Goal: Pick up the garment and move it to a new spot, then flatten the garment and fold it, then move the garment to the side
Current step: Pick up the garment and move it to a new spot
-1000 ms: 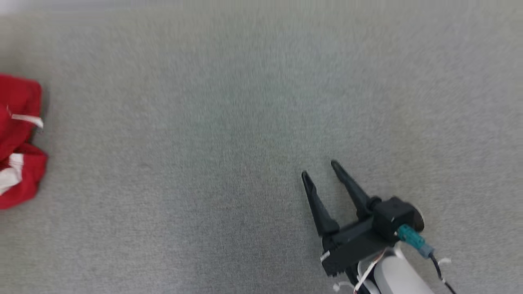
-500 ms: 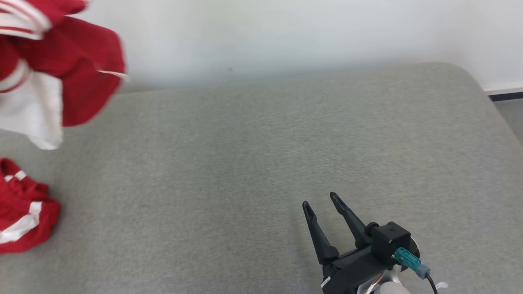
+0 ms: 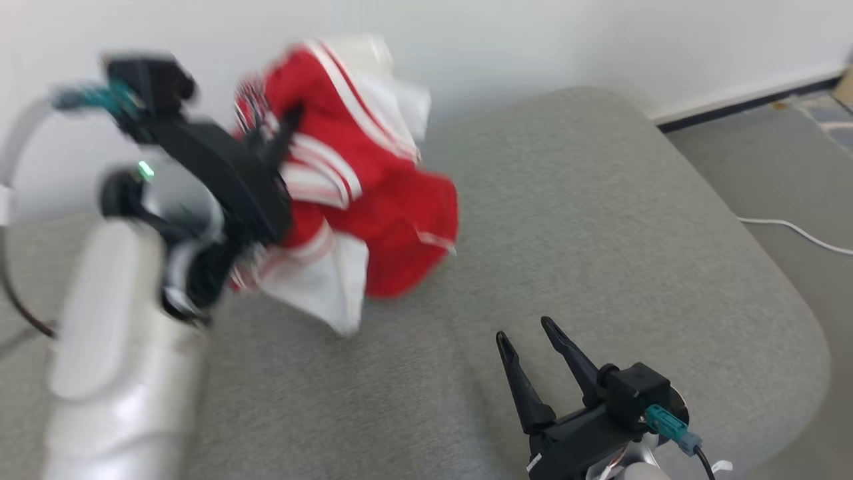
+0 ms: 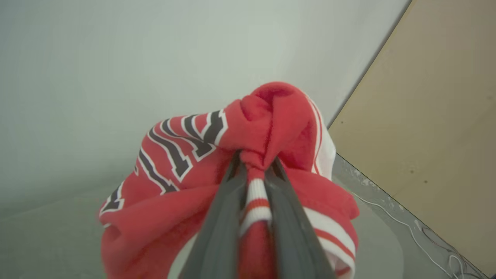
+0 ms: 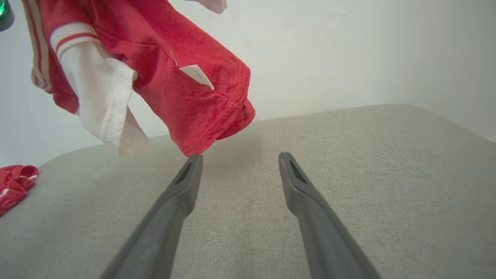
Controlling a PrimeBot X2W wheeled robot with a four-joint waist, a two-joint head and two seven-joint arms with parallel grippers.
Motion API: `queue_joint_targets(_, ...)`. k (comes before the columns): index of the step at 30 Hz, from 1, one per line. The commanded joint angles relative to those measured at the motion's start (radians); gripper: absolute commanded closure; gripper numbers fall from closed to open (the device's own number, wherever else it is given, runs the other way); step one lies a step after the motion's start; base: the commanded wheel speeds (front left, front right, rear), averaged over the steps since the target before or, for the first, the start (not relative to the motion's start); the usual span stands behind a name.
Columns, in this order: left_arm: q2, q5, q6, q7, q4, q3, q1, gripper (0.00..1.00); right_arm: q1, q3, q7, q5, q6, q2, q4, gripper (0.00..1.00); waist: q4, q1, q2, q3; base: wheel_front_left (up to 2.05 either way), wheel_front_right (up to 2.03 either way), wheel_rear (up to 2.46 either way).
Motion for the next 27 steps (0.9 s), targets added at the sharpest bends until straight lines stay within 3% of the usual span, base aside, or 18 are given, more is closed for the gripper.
queue_joint_targets(1, -0.023, 0.019, 0.002, -0.030, 0.023, -0.021, 0.050, 1.00, 0.017, -0.006, 0.008, -0.012, -0.002, -0.001, -0.006, 0.00, -0.076, 0.0001, 0.0001, 0.024, 0.00, 0.00, 0.00)
queue_joint_targets(8, -0.079, 0.090, 0.009, -0.185, 0.207, -0.111, 0.179, 1.00, 0.014, -0.006, 0.021, -0.019, -0.002, -0.001, -0.030, 0.00, -0.109, 0.0001, 0.0001, 0.052, 0.00, 0.00, 0.00)
queue_joint_targets(9, -0.091, 0.100, 0.007, -0.239, 0.254, -0.128, 0.198, 0.84, 0.017, -0.012, 0.020, -0.023, -0.002, -0.001, -0.033, 0.00, -0.108, 0.0001, 0.0001, 0.051, 0.00, 0.00, 0.00)
queue_joint_targets(10, -0.096, 0.099, 0.002, -0.265, 0.275, -0.137, 0.210, 0.47, 0.021, -0.016, 0.021, -0.026, -0.002, -0.001, -0.034, 0.00, -0.105, 0.0001, 0.0001, 0.050, 0.00, 0.00, 0.00)
queue_joint_targets(11, -0.100, 0.096, 0.003, -0.293, 0.299, -0.141, 0.221, 0.00, 0.026, -0.018, 0.022, -0.028, -0.002, -0.001, -0.034, 0.00, -0.100, 0.0001, 0.0001, 0.047, 0.00, 0.00, 0.00)
queue_joint_targets(19, -0.117, 0.073, -0.008, -0.500, 0.362, -0.190, 0.258, 0.00, 0.053, -0.041, 0.041, -0.047, -0.002, -0.001, -0.041, 0.00, -0.038, 0.0001, 0.0001, 0.002, 0.00, 0.00, 0.00)
queue_joint_targets(27, -0.111, 0.047, 0.045, -0.704, 0.275, -0.158, 0.347, 0.00, 0.100, -0.100, 0.061, -0.076, -0.002, -0.001, -0.064, 0.00, 0.074, 0.0001, 0.0001, -0.073, 0.00, 0.00, 0.00)
